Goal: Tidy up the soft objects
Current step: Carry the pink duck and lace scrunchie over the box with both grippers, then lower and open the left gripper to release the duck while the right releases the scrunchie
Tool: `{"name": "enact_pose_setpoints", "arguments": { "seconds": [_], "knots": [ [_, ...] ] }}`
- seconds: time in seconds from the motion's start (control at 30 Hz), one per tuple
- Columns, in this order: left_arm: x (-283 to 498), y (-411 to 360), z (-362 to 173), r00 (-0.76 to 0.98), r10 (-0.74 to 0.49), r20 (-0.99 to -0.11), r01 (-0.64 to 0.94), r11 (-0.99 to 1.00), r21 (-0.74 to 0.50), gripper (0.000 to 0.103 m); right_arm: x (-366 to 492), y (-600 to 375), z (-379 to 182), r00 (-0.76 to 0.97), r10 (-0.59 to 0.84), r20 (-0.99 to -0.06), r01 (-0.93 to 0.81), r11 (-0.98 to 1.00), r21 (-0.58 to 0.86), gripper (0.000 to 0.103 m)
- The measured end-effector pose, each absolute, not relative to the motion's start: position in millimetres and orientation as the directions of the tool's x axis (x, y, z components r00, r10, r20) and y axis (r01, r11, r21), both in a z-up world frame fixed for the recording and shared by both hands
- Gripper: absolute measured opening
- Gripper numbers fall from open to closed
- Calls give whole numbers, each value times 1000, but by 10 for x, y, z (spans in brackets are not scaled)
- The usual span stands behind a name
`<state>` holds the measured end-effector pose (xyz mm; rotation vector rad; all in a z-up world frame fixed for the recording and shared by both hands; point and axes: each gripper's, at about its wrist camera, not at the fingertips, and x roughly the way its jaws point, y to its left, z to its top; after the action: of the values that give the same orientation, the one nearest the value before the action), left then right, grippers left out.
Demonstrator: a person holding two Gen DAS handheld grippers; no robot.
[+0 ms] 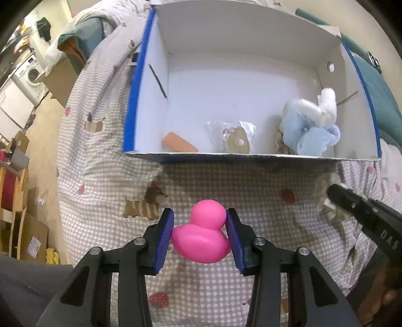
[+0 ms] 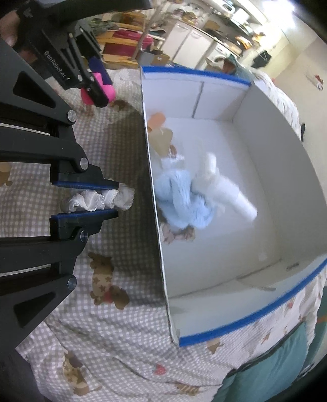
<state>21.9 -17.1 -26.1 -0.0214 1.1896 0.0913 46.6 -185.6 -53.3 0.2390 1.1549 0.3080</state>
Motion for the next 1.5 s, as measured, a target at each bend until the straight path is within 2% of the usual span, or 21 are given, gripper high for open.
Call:
{"name": "enact_pose_setpoints", "arguments": {
  "seconds": [0.37,0.6,0.83,1.13,1.3,1.5],
  "knots": [
    [197,-133,-8,440,54,-896,-107,994,7,39,313,-1539,-159,442,515,-735,-311,856,413,16],
    [308,-135,263,514,65,-856,-100,995,15,39,331,-1658,123,586,493,-643,-305,870,388,16],
    [589,-51,436,531,70,-845,-113,994,11,39,621,-1923,247,586,495,-641,-237,862,448,16],
    [924,-83,464,521,68,-851,-136,991,-4,39,1020,-2246,295,640,444,-627,-175,879,444,16],
    [1072,-190,275,472,46,-880,-133,991,-20,39,1166,-2416,-16,589,403,-701,-47,883,467,16],
    [1160,-359,78,437,43,-898,-116,993,-9,39,1147,-2307,-103,549,339,-764,-41,924,380,16]
  ]
}}
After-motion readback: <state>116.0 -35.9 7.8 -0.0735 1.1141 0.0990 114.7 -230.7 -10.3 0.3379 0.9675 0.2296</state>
